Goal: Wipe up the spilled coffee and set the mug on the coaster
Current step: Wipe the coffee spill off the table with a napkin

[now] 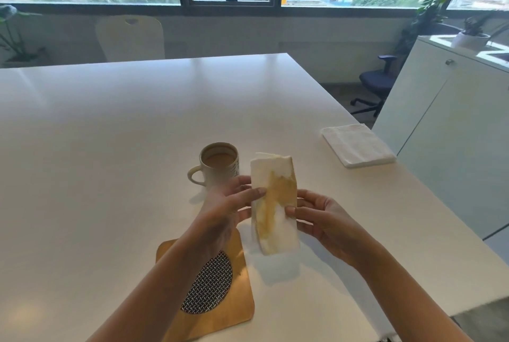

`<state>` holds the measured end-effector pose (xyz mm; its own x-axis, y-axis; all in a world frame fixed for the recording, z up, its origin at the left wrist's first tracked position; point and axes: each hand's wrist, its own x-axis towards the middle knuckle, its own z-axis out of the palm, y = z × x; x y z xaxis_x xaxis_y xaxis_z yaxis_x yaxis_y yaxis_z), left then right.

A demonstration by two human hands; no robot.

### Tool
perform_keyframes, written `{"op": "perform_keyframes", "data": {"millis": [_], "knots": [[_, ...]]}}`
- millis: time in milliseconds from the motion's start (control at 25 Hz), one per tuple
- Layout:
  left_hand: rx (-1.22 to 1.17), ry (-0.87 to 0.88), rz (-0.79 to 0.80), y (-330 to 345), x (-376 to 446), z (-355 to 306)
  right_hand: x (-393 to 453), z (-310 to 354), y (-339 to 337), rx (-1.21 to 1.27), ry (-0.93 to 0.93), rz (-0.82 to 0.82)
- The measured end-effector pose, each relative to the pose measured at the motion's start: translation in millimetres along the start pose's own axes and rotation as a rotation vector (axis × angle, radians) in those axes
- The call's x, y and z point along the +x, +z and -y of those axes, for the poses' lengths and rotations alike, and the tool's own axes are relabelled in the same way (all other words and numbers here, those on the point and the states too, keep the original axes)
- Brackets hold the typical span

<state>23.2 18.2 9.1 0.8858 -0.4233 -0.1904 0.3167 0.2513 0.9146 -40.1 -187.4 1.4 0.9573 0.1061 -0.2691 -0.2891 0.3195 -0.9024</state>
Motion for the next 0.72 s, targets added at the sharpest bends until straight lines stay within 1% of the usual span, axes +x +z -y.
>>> {"op": "perform_keyframes", "data": {"millis": [120,240,360,480,600,720], "knots": [[0.006,-0.029,-0.023,7.2,3.2,-2.5,5.1,12.8,-3.7,-0.038,-0.019,0.040],[0.054,-0.038,0.050,12.4,4.0,-3.8,9.9,22.2,-11.0,-0.061,-0.049,0.088],[0.103,-0.013,0.088,18.9,0.6,-1.1,14.5,24.7,-17.2,-0.072,-0.075,0.127],[0.162,0.031,0.076,26.3,-2.4,3.3,18.3,24.6,-20.6,-0.061,-0.089,0.177],[0.158,0.066,0.082,28.4,-2.8,2.0,24.1,23.7,-24.1,-0.076,-0.132,0.188],[0.074,0.045,0.107,28.3,-4.0,1.1,26.1,25.2,-25.4,-0.035,-0.191,0.219]]}}
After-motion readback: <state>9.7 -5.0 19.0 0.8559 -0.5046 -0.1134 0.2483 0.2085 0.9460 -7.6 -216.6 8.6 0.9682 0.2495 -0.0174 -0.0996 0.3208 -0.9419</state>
